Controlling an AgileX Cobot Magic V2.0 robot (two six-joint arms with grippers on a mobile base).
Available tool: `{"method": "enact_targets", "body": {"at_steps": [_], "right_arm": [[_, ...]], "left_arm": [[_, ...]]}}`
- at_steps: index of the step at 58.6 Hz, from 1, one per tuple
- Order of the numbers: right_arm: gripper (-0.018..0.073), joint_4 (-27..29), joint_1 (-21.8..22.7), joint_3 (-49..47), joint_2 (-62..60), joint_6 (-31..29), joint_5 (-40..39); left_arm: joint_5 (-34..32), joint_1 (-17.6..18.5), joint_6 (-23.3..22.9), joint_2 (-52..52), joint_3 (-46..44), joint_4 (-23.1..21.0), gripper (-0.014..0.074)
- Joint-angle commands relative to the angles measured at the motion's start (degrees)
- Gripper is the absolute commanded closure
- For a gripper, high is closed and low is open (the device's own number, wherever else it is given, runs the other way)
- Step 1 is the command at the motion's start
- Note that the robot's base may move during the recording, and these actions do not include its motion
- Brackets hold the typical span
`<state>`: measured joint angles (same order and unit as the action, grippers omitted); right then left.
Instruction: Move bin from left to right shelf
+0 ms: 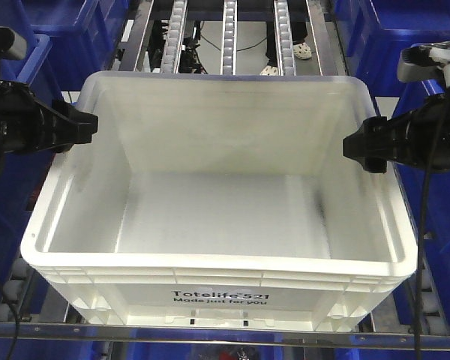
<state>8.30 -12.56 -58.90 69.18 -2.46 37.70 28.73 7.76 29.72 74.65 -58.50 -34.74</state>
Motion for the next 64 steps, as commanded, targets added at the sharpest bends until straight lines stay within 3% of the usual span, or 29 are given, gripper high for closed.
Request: {"method": "enact_targets", "body": {"at_steps": [1,64], "right_arm": [[-0.0031,-0.3,0.0,-1.9,-1.1,0.2,-3.3],[-0.0027,0.0,0.0,-1.9,3.2,1.8,2.5]], "left_arm": [[-2.5,0.3,-0.5,-1.5,-1.7,-1.2,0.0223],[8.0,0.3,-2.0,2.8,-1.7,-1.0,0.0224]]}}
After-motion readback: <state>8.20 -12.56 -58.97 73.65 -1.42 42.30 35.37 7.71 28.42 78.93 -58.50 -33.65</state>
